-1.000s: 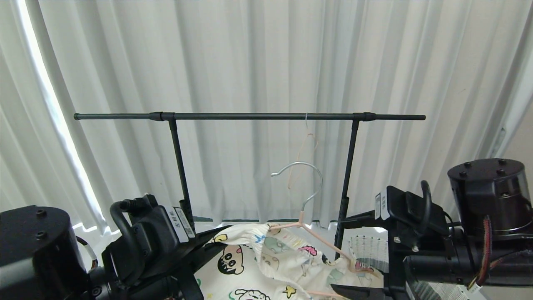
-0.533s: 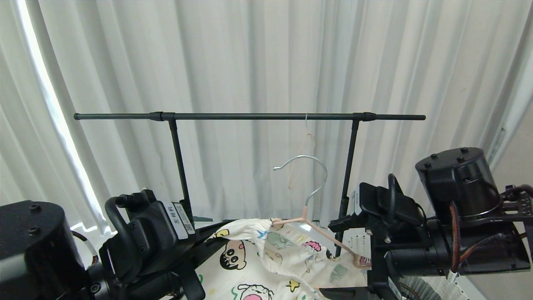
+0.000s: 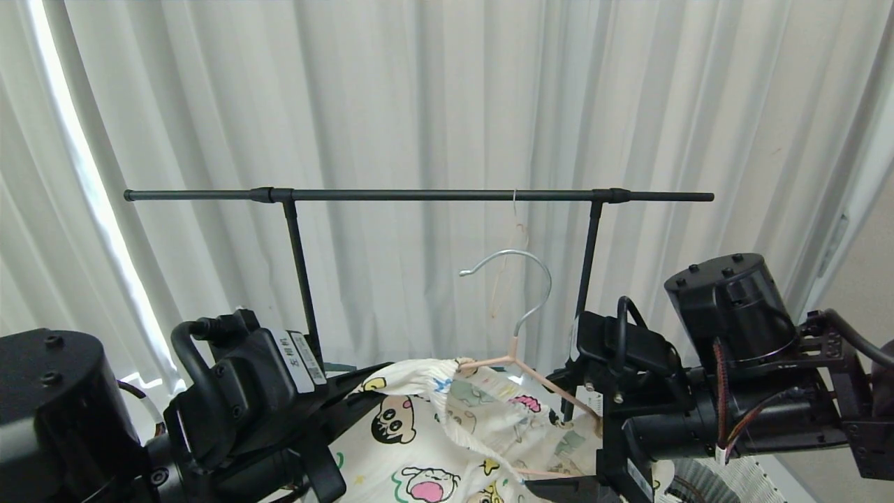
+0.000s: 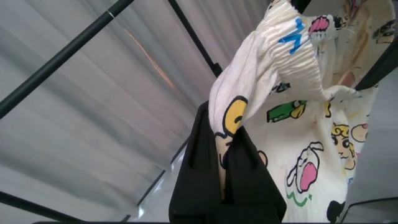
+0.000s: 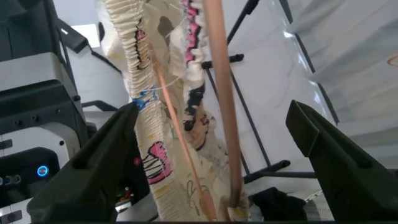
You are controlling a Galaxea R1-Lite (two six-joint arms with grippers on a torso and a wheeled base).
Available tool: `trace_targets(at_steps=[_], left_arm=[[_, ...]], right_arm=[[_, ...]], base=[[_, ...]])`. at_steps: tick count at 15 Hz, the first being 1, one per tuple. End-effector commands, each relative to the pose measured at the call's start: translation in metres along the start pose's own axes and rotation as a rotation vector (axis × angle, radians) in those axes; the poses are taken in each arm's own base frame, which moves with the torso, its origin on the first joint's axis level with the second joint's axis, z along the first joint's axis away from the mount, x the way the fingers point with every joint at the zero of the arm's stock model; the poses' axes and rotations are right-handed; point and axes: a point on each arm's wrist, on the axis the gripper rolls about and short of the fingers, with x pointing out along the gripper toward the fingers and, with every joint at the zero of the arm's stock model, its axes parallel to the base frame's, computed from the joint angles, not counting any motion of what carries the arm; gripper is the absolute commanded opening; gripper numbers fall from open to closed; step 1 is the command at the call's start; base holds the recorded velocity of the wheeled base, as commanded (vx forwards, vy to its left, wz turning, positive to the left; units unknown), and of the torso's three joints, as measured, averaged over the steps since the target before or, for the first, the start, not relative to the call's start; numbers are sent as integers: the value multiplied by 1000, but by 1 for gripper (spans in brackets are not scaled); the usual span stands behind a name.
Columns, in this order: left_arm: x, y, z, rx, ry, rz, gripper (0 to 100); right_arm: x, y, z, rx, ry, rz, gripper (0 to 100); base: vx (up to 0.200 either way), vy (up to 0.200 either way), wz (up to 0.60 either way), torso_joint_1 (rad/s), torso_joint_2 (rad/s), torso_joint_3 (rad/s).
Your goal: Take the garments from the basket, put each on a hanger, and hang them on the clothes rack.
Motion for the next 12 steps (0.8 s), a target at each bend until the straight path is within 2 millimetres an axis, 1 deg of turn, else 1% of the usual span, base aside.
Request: trace_targets(at_steps=[1,8,11,12], left_arm=[[0,-2,0,2,-3,-8,0],[0,-2,1,5,-7,-13,0],[0,-4,1,3,-8,-21,0],[0,-4,1,3,-8,-21,0]], right_arm=[[2,-1,-1,4,5,-2,0],[1,-3,-2,5,8,-18,0],[-3,-4,-1,-5,-1,-48,0],[-6,-5,1,-33,-17,-58,0]], base=[[0,0,0,0,0,0],[0,0,0,0,0,0],[0,0,0,0,0,0],[0,0,0,0,0,0]])
